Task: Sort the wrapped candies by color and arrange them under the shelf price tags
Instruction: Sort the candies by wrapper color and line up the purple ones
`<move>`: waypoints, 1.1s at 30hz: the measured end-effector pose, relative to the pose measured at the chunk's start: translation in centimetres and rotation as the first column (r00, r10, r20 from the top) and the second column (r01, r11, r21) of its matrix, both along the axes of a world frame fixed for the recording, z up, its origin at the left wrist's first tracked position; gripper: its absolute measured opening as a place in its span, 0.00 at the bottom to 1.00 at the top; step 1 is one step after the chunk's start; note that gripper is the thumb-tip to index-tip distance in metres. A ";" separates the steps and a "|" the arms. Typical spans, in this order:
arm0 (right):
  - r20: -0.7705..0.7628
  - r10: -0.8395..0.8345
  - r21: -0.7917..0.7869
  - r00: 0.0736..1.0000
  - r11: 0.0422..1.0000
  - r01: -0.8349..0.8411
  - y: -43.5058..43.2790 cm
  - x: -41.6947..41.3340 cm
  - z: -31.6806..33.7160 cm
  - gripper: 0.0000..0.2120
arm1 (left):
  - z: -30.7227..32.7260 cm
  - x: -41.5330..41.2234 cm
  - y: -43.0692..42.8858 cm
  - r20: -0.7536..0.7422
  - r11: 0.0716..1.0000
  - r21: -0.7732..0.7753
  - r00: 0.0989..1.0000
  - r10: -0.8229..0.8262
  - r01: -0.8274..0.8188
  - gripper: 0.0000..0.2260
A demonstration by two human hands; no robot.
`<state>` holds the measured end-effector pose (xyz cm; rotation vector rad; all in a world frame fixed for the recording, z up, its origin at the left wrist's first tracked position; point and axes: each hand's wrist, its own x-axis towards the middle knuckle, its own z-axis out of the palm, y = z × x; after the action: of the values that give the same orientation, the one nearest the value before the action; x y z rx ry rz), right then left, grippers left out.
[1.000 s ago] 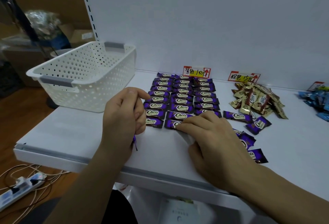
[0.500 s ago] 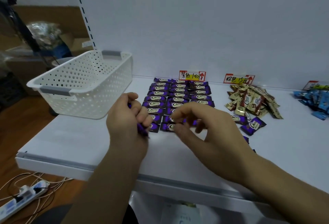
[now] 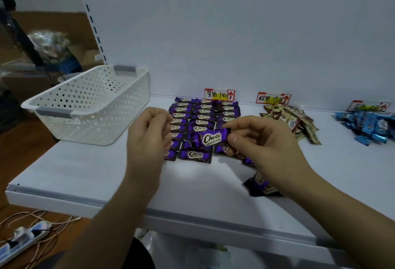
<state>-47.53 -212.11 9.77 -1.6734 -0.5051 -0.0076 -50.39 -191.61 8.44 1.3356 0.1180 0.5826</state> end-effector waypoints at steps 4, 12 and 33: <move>0.076 -0.042 -0.265 0.996 0.962 0.061 -1.8 0.2 -0.8 0.08 | -1.3 -1.8 2.1 0.033 0.840 0.543 0.999 -0.032 0.009 0.09; 0.218 -0.126 -0.551 0.968 0.803 0.228 -2.6 -1.5 -2.3 0.06 | -2.0 -2.2 2.1 -0.043 0.687 0.725 0.991 0.130 -0.059 0.10; 0.464 0.072 -0.616 0.883 0.743 0.263 -2.2 -0.3 -3.8 0.06 | -2.4 -2.4 1.9 -0.068 0.506 0.861 0.998 0.009 0.054 0.09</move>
<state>-47.87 -214.31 6.01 -2.4335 -0.8481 -0.3554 -52.76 -189.69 6.05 2.3587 -0.1808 0.5929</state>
